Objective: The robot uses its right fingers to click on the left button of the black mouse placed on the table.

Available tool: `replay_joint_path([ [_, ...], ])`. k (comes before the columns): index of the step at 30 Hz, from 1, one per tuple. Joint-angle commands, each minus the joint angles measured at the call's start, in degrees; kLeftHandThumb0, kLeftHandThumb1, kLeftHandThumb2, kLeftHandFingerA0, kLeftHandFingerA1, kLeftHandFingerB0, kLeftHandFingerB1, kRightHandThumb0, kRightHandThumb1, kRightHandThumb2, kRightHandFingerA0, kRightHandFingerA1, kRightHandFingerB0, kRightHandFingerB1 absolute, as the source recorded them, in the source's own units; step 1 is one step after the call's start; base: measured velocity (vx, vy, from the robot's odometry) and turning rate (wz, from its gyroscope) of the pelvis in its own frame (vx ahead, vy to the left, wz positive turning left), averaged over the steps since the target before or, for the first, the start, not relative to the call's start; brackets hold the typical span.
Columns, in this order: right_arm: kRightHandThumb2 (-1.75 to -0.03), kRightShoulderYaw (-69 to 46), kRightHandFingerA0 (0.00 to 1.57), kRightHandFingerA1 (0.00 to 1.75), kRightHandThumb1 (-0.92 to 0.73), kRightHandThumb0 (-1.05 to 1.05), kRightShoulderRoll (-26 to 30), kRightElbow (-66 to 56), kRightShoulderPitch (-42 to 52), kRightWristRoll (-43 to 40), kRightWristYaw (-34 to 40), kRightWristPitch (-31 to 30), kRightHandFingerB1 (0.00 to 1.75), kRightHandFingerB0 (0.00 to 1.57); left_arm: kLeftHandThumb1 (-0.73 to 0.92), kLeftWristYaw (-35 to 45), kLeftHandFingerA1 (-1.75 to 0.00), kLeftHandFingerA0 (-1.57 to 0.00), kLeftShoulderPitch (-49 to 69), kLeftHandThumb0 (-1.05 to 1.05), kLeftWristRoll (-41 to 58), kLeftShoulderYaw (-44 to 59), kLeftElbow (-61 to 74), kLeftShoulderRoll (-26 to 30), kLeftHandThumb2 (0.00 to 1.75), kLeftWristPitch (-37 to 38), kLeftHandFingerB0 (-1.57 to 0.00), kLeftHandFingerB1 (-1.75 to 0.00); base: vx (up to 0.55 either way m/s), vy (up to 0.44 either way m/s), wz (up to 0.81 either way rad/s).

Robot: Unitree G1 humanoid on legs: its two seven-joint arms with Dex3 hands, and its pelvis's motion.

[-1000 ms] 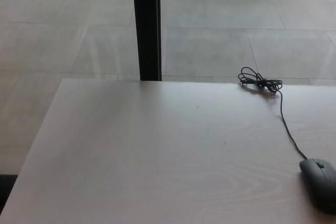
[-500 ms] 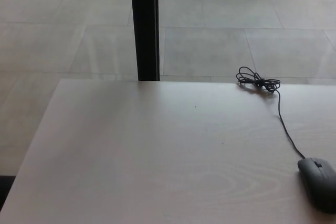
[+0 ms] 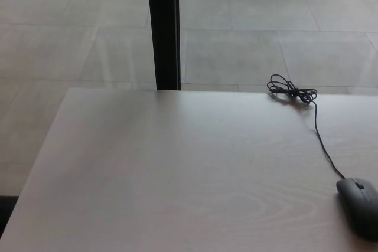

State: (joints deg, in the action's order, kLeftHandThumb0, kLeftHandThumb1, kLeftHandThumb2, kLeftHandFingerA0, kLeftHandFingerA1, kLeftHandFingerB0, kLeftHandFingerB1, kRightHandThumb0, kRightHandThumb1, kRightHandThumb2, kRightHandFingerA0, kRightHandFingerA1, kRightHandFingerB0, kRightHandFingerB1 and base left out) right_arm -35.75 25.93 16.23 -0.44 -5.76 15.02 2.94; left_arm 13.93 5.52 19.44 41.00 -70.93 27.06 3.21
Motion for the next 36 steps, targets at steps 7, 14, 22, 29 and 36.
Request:
replay_joint_path([
  [7, -1.09, 19.36, 0.61, 0.68, -0.70, -0.94, 5.86, -24.47, -3.39, 24.27, -1.35, -3.09, 0.49, 0.31, 0.82, 0.55, -0.58, -0.48, -0.23, -0.98, 0.75, -0.65, -0.41, 1.41, 0.91, 0.41, -0.35, -0.47, 0.00, 0.000, 0.00],
  [14, -1.04, 29.45, 0.59, 0.60, -0.65, -0.86, 5.35, -16.87, -3.90, 31.27, 0.10, -1.31, 0.47, 0.36, 0.81, 1.95, -0.62, -0.41, -0.38, -0.89, 0.35, -1.15, -0.52, 1.42, 1.18, 1.20, -0.28, -0.52, 0.00, 0.000, 0.00],
  [22, -0.72, 36.02, 0.40, 0.46, -0.73, -0.87, 5.48, -13.58, -2.09, 33.95, 0.06, -0.39, 0.34, 0.33, 0.80, 0.48, -0.62, -0.45, -0.93, -0.90, 0.72, -0.69, -1.07, 1.57, 1.18, 0.54, -0.35, -0.54, 0.00, 0.000, 0.00],
  [29, -0.66, 42.49, 0.34, 0.42, -0.86, -0.84, 7.80, -9.70, -2.70, 39.44, -0.06, -1.60, 0.31, 0.32, 0.80, 0.62, -0.61, -0.43, -1.03, -0.88, 0.65, -0.90, -0.81, 1.51, 1.18, 0.54, -0.33, -0.53, 0.00, 0.000, 0.00],
  [36, -0.67, 46.53, 0.34, 0.39, -0.88, -0.84, 11.23, -4.99, -4.70, 43.02, 0.45, -1.92, 0.30, 0.30, 0.92, 1.02, -0.58, -0.51, -0.48, -0.91, 0.76, -1.18, -0.50, 1.47, 0.80, 1.00, -0.38, -0.43, 0.00, 0.000, 0.00],
])
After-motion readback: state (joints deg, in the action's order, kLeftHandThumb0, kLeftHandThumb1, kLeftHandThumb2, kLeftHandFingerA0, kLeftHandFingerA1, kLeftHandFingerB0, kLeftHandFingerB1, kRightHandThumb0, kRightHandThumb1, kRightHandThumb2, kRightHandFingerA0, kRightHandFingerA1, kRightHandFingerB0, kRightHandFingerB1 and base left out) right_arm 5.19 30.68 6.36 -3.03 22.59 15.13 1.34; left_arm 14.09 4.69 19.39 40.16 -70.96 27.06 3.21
